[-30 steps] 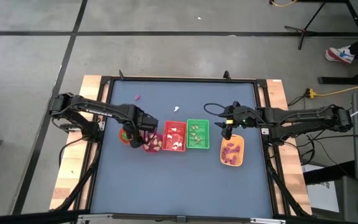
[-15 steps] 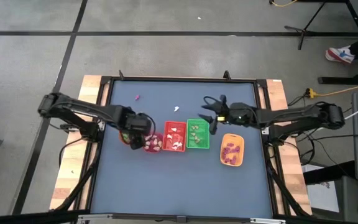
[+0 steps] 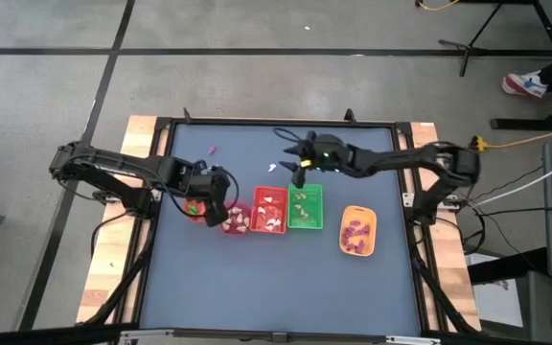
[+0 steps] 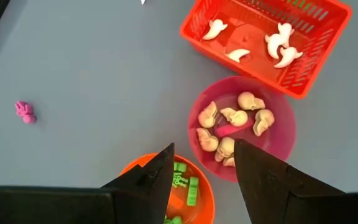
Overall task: Sort Halloween decoration
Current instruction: Put the white ghost toy into the red bin
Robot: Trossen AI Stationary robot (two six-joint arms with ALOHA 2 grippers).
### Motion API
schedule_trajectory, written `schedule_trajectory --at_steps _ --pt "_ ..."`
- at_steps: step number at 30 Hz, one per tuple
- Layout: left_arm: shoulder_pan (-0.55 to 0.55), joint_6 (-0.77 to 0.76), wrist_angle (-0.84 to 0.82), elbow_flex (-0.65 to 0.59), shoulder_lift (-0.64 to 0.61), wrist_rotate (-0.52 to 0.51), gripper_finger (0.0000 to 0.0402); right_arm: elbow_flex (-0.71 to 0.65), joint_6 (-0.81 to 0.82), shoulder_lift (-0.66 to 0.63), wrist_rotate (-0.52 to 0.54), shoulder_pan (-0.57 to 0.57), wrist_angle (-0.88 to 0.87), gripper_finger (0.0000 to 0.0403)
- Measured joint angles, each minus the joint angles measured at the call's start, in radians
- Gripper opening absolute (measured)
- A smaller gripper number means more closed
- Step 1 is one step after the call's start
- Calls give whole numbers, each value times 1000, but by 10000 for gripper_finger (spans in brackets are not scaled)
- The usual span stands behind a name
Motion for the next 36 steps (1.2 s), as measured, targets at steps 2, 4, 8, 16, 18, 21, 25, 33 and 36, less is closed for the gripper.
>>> schedule_trajectory --at_steps 2,4,8,16,18,21,25,33,36 --pt "0 0 2 0 0 1 150 53 -31 65 -30 -12 7 211" --pt "-2 0 3 0 0 0 150 102 -66 123 -59 -19 -14 211" --pt "-2 0 11 0 0 3 150 209 -140 219 -85 -34 -93 211" --pt "-2 0 29 0 2 3 150 375 -173 341 -121 -77 -299 211" --pt "-2 0 31 0 2 2 150 400 -172 365 -151 -85 -341 211" --pt "-2 0 33 0 2 2 150 408 -186 392 -214 -91 -356 211" --pt "-3 -1 33 0 2 5 150 409 -259 421 -250 -86 -356 211" --pt "-3 -25 36 0 2 5 150 409 -301 433 -220 -89 -356 211" --pt "-3 -25 37 0 2 5 150 409 -289 433 -187 -88 -361 211"
